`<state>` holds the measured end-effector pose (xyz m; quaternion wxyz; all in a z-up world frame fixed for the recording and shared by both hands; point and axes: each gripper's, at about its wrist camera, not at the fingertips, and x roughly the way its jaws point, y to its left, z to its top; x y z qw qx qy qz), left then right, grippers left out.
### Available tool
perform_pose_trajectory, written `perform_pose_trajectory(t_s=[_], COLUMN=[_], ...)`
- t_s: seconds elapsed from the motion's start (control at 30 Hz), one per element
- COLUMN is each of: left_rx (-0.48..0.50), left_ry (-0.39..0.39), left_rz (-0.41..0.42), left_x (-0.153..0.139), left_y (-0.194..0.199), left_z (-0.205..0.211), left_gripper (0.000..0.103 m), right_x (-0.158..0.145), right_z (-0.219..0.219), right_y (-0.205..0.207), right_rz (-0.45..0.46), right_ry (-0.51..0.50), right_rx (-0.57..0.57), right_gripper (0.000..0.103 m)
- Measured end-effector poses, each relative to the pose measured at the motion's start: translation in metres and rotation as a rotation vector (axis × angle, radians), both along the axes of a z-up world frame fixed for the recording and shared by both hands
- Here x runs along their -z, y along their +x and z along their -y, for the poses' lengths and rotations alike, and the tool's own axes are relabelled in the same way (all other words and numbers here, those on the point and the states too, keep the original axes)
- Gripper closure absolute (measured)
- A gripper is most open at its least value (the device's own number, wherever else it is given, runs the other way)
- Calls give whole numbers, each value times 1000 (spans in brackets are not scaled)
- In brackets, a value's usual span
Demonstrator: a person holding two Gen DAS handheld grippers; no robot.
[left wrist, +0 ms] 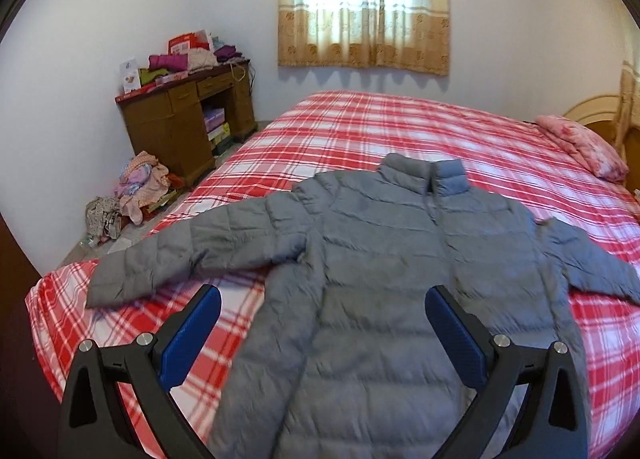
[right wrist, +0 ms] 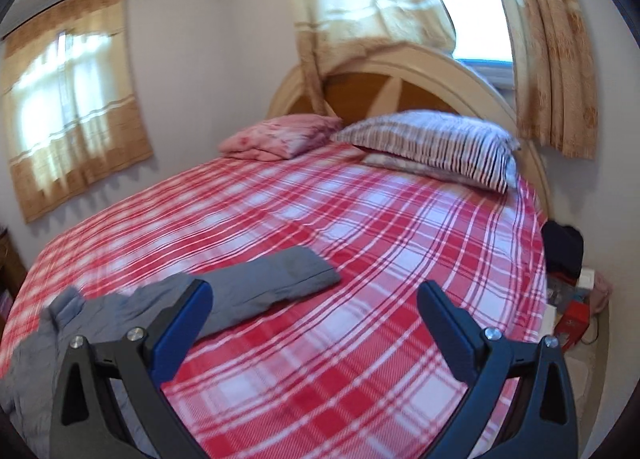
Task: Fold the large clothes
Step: 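Grasp the jacket sleeve cuff with the right gripper and lift it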
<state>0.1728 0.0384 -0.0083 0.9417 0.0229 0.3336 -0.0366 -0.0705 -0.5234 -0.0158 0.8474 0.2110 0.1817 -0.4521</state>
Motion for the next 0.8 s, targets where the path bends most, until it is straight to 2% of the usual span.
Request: perform_pose_trajectory(t_s=[0.17,0.23,0.4,0.5,0.6,0.67,0.73,0.8], left_rx=[-42,-64,-115,-129,-133,-139,-154,-175], left_ry=[-26,-20,23,33,6,-23,-49,-33], left_rz=[16,35,0,-29,-79,-100,-117,-119], left_x=[15,25,57,79,104,115,128,143], left_y=[43,60,100,113,121,123,121,117], left_z=[-11,-16,-22,-26,-32,-38,-43,-45], left_gripper=[1,1,1,1,1,1,1,1], right_x=[28,44,84,107,125,139,144,143], right_z=[65,85,113,125,131,135,136,133], right_y=[23,40,88,102,111,113,119,118], right_rz=[61,53,-123,-174,-215,-243,-275,-284], right_ry=[178,201,190,246,289,331,300,266], right_rx=[10,20,44,64,69,64,75,65], right_gripper=[0,0,0,4,7,20,24,33])
